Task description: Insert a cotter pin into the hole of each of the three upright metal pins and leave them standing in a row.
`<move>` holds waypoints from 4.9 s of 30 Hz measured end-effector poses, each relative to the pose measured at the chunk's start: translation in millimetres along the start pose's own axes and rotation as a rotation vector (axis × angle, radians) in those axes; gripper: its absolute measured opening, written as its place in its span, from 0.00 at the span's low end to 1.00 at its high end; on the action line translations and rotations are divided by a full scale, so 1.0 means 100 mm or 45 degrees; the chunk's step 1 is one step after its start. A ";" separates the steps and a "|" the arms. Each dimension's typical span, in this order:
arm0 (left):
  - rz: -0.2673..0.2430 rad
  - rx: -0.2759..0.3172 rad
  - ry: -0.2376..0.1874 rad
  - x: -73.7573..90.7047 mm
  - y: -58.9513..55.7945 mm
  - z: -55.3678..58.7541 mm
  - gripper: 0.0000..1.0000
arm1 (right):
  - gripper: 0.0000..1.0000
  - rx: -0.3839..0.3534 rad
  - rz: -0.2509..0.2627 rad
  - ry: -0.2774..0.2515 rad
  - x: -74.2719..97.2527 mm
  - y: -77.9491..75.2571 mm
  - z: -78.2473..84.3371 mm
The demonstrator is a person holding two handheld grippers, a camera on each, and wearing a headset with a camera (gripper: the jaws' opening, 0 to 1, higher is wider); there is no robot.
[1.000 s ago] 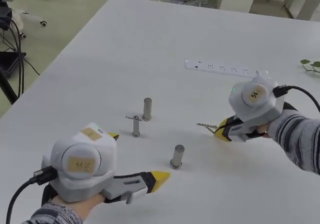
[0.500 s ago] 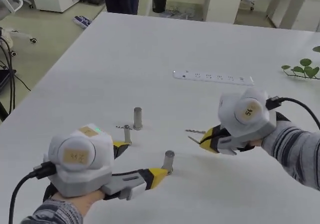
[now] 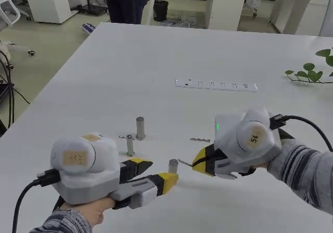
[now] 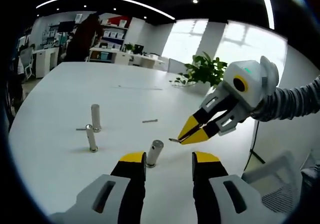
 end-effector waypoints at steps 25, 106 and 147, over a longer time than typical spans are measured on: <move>0.102 0.199 -0.016 0.03 -0.17 0.08 0.00 | 0.00 0.192 -0.074 -0.081 0.02 0.32 -0.33; -0.178 -0.426 0.049 -0.37 0.14 0.26 0.31 | 0.00 -0.067 -0.019 -0.058 0.16 -0.01 0.07; -0.254 -0.366 0.111 -0.74 0.26 0.37 0.10 | 0.00 -0.125 -0.061 -0.202 0.06 -0.13 0.15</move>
Point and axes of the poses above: the centre of the closed fingertips' face, and the gripper's own axes: x roughly backward along the fingers, y roughly to its left, z roughly out of its underside, the point moved 4 cm from there along x, roughly backward along the fingers
